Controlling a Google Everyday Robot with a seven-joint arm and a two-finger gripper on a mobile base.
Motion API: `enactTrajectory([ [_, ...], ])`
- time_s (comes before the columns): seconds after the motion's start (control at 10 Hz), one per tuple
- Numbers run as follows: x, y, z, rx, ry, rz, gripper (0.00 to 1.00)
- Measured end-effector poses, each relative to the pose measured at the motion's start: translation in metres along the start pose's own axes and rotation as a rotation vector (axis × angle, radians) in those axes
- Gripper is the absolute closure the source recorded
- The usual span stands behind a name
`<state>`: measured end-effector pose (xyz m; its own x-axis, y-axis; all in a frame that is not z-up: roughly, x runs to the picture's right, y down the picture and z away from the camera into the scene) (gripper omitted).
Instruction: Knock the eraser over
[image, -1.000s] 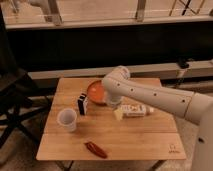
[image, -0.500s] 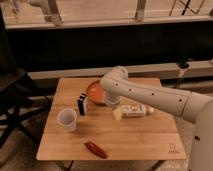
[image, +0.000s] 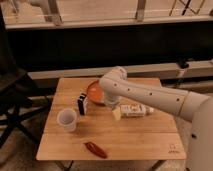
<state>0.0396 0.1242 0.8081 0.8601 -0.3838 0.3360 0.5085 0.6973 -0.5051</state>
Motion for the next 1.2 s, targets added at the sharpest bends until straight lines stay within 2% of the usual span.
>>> enactTrajectory([
  [1.2,0.0,-0.008,0.012,-0.012,0.005,-0.042,0.2],
])
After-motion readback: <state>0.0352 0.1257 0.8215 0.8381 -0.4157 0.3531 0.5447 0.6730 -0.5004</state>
